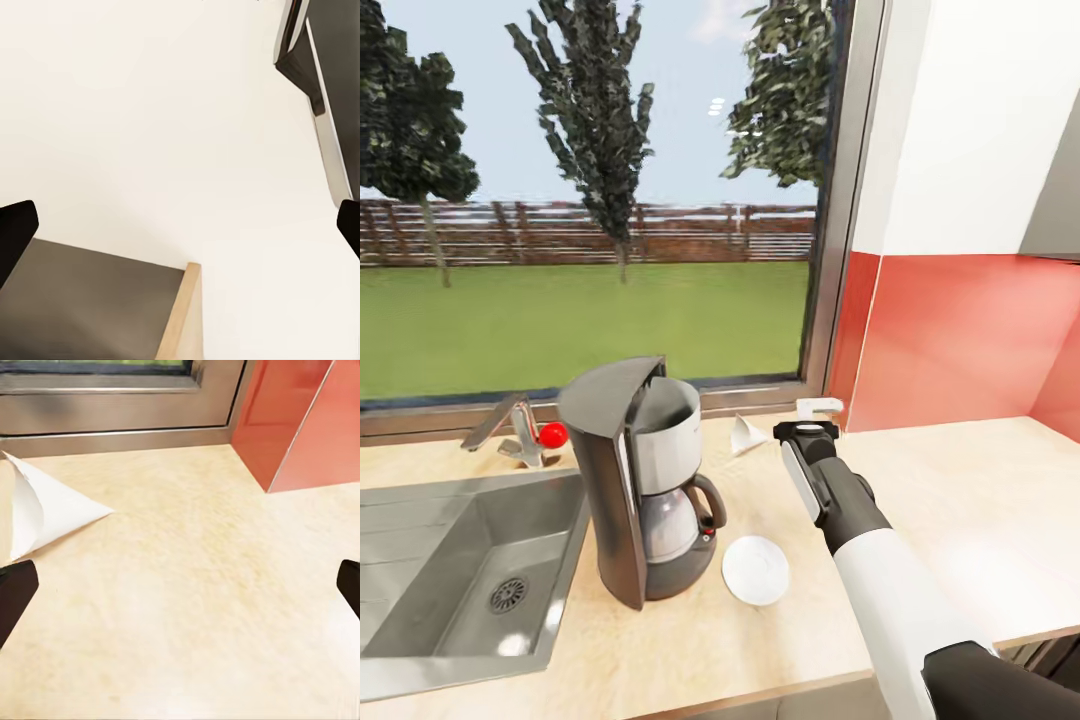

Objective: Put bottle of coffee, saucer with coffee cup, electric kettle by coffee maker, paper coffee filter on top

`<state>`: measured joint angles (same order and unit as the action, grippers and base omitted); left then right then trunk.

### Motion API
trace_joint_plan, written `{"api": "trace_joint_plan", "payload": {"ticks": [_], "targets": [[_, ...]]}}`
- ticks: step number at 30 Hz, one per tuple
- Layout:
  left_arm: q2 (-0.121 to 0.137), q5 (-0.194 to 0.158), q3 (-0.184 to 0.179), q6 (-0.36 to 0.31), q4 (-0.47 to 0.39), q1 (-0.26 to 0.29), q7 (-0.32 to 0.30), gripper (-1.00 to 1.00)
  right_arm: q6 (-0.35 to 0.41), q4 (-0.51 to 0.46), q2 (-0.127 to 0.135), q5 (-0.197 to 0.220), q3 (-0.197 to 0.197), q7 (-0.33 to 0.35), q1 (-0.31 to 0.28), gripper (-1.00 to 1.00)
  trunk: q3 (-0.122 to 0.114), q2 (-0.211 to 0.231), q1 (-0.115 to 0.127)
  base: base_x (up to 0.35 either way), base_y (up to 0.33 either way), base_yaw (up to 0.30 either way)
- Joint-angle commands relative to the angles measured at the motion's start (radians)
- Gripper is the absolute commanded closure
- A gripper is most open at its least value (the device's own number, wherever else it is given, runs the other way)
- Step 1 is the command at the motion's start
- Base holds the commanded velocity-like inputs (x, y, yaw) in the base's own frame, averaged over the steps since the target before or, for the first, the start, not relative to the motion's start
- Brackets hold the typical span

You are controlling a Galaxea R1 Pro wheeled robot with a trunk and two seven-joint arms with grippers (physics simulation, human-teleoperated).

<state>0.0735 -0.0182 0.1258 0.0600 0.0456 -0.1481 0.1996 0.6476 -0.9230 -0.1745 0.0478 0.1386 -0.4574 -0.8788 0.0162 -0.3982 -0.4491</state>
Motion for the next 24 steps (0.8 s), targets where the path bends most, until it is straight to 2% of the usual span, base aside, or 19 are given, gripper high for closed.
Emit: {"api": "trace_joint_plan", "payload": {"ticks": [1, 5, 11, 24], "targets": [[0.0, -0.002, 0.006, 0.006, 0.002, 0.001, 0.0, -1.0, 0.004, -0.001, 0.0, 0.005, 0.002, -0.007, -0.001, -1.0, 0.002, -0.002, -0.001, 0.208, 0.197, 0.167], [-0.001, -0.002, 0.006, 0.007, 0.002, 0.001, 0.0, -1.0, 0.004, 0.0, 0.0, 0.006, 0.0, -0.007, 0.0, -1.0, 0.006, -0.002, -0.001, 0.175, 0.152, 0.192], [-0.004, -0.002, 0.006, 0.01, 0.002, -0.001, 0.002, -1.0, 0.003, 0.001, 0.0, 0.004, 0.0, -0.007, 0.001, -1.0, 0.012, -0.002, -0.001, 0.035, 0.027, 0.193], [-0.006, -0.002, 0.007, 0.009, 0.001, -0.001, 0.003, -1.0, 0.003, 0.0, 0.0, -0.003, 0.0, -0.006, 0.004, -1.0, 0.013, -0.002, -0.001, 0.037, -0.024, 0.017]]}}
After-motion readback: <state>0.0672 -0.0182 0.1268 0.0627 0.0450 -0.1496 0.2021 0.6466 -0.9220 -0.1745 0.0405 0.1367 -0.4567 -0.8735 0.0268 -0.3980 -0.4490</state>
